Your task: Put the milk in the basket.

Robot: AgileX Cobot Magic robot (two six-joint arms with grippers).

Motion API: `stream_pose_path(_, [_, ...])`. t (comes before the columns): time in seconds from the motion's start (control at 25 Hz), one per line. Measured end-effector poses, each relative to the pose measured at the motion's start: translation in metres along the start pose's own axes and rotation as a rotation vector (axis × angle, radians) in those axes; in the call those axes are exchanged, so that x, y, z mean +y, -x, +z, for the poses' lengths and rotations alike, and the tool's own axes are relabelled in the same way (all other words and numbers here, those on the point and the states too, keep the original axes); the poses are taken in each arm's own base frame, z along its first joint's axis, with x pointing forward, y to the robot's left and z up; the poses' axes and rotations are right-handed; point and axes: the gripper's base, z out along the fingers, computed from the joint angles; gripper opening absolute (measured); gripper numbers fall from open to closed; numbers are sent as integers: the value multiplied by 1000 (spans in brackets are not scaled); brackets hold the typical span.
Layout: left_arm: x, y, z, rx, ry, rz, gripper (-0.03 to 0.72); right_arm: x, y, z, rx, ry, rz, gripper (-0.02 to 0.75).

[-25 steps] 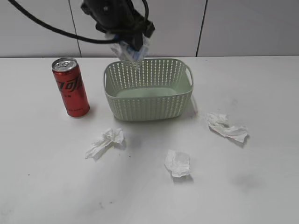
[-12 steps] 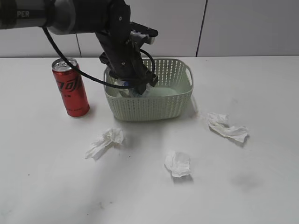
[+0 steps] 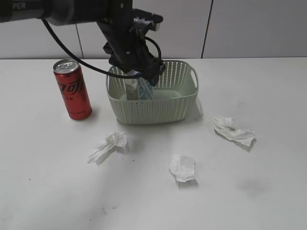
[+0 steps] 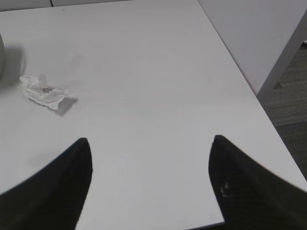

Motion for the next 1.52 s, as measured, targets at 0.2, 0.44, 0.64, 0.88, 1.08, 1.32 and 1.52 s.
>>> stream_pose_path(0.2, [-2,25,-63,-79,1,13,634,0,0,0,0,0,0,586])
stream_pose_path(0.44, [-4,28,-157,-133,49,46,639,0,0,0,0,0,0,586])
stream_pose_path(0.64, [10,17,-205,-135,160,27,640,0,0,0,0,0,0,587])
stream_pose_path(0.88, [57,-8,-243,-165,228,-136,638,0,0,0,0,0,0,587])
stream_pose_path(1.08, [80,-54,-247,-69,241,-237,627,0,0,0,0,0,0,586])
stream_pose_path(1.32, [74,-142,-244,87,240,-344,612,0,0,0,0,0,0,586])
stream_pose_path(1.52, [48,-221,-246,86,247,-386,594,0,0,0,0,0,0,586])
